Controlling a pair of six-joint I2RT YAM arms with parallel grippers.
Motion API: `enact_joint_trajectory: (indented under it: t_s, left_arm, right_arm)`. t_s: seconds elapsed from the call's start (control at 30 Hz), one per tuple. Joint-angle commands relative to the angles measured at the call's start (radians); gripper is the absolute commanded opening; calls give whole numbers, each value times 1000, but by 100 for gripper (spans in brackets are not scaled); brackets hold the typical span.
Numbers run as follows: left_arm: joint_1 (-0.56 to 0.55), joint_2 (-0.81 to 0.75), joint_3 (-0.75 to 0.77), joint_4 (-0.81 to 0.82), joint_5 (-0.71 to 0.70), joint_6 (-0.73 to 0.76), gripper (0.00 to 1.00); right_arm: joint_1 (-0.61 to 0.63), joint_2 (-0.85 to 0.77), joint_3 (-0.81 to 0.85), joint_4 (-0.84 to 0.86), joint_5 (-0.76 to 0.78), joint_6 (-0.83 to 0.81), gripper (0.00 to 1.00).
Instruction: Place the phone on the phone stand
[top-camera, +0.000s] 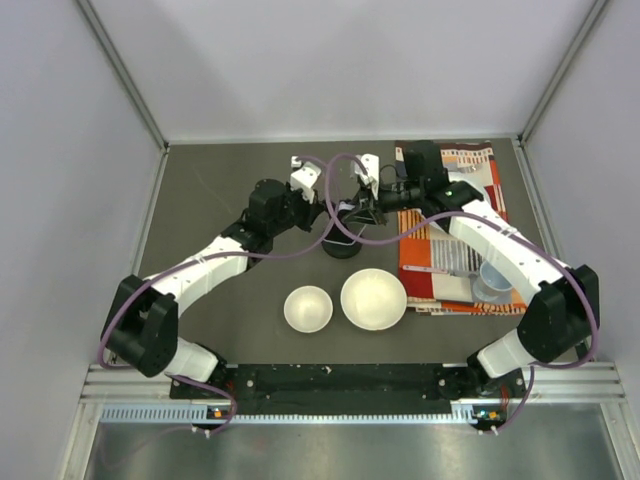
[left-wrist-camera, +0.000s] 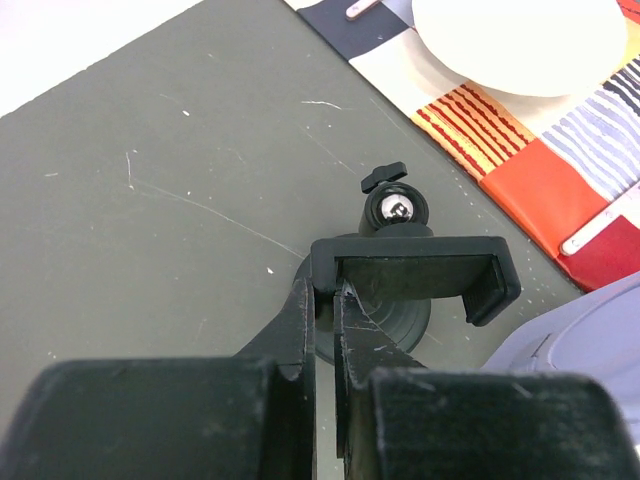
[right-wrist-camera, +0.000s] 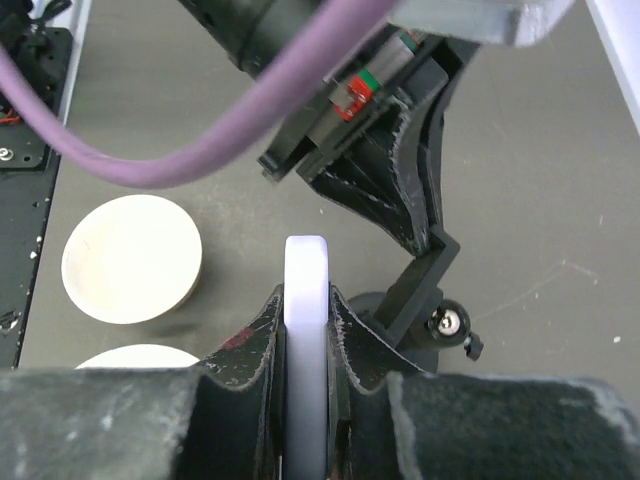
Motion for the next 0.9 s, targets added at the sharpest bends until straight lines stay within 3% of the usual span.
enact_joint_trajectory:
  t_s: [0.0, 0.23, 0.57, 0.87]
  left_arm:
    - [28, -41, 19, 25, 142, 23, 0]
    - [42, -51, 27, 4, 210, 56, 0]
    - [57, -11, 114, -116, 354, 169, 0]
    - [68, 18, 168, -173, 424, 203, 0]
  right_arm:
    - [28, -25, 37, 145, -139, -59, 0]
    - [45, 73, 172, 99, -183, -82, 0]
    - [45, 169, 315, -129, -199, -297, 0]
    - [54, 220, 359, -148, -211, -328, 0]
